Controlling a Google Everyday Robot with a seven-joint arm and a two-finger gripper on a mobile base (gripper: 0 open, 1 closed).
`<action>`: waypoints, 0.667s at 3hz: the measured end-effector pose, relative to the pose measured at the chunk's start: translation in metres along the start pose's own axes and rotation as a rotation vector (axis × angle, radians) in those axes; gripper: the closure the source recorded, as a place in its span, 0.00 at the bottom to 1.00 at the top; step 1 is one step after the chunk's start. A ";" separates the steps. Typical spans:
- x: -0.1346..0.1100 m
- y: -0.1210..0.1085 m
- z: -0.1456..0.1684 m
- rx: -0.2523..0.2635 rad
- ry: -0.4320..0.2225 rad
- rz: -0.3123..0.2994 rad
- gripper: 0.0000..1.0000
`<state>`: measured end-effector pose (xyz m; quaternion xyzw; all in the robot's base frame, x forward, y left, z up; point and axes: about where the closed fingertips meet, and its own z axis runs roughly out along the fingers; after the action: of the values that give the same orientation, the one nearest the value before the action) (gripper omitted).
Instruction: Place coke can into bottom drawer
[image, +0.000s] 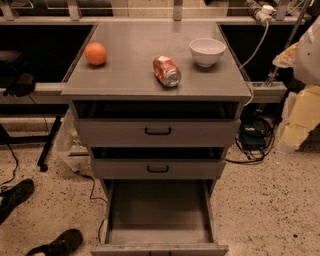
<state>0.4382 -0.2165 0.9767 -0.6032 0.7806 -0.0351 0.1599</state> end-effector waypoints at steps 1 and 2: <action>0.000 0.000 0.000 0.000 0.000 0.000 0.00; -0.002 -0.006 0.007 0.003 -0.052 0.039 0.00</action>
Offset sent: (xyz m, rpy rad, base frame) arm 0.0204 0.0021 -0.0155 0.1428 -0.0049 -0.0585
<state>0.4466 -0.2149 0.9724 -0.5883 0.7878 -0.0173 0.1817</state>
